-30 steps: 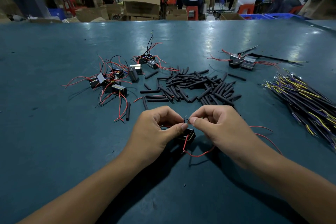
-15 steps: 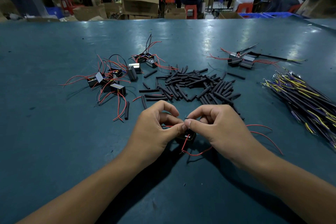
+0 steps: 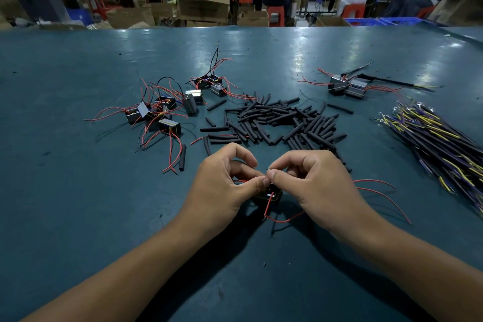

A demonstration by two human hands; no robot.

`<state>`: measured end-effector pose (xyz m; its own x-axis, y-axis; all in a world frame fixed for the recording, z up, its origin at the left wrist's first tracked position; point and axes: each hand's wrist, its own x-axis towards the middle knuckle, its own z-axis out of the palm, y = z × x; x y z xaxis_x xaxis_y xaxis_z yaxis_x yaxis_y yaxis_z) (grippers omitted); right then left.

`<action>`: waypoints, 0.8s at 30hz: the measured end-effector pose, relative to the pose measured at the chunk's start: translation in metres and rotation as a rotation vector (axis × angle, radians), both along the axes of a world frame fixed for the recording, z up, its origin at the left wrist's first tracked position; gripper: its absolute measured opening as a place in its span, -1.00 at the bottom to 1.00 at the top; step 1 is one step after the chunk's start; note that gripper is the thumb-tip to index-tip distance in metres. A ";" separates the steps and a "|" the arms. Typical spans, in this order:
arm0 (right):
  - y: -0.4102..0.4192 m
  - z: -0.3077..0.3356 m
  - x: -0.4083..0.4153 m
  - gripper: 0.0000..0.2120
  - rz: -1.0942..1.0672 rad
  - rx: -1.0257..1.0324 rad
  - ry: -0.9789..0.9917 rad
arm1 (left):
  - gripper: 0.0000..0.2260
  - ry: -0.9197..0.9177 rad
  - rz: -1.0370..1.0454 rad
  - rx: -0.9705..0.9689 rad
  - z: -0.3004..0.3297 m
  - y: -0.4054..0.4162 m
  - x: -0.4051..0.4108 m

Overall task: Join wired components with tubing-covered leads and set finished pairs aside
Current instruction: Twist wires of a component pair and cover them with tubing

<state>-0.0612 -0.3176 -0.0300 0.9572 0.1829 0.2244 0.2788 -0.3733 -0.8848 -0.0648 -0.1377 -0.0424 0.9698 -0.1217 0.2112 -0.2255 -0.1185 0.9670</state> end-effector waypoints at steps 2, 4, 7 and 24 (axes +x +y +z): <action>0.000 -0.001 0.000 -0.88 -0.002 0.000 -0.019 | -0.74 -0.001 0.007 0.021 0.001 -0.001 -0.001; 0.001 -0.001 0.000 -0.87 0.004 -0.016 -0.041 | -0.73 -0.033 -0.005 0.084 0.003 0.001 -0.002; -0.002 0.001 0.000 -0.87 0.044 -0.050 -0.051 | -0.75 -0.221 -0.025 0.341 0.009 0.013 -0.002; -0.005 0.002 -0.004 -0.87 0.184 -0.162 -0.100 | -0.80 -0.851 -0.020 0.956 0.028 0.027 0.005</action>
